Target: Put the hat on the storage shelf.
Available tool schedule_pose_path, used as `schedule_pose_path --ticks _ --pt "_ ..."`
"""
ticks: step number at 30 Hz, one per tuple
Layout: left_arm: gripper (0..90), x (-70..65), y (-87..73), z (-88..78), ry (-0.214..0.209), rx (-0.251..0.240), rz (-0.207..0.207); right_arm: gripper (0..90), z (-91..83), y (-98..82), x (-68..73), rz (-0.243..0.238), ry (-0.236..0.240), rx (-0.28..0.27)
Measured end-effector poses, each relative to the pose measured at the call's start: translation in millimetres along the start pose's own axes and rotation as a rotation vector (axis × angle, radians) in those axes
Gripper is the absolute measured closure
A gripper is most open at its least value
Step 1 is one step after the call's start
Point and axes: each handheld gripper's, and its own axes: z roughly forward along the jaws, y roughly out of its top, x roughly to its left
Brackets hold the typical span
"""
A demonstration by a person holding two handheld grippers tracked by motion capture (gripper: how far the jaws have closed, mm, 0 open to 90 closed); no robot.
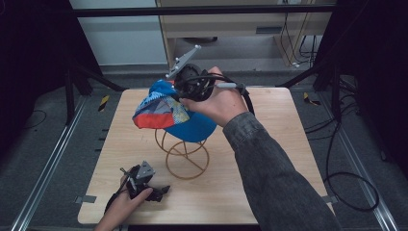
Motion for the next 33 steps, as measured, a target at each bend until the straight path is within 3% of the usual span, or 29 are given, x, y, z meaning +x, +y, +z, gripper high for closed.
schedule_pose_path --ticks 33 --pt "0.0 0.2 -0.1 0.0 -0.001 0.000 0.002 89.5 35.9 -5.6 14.6 -0.011 0.069 0.050"
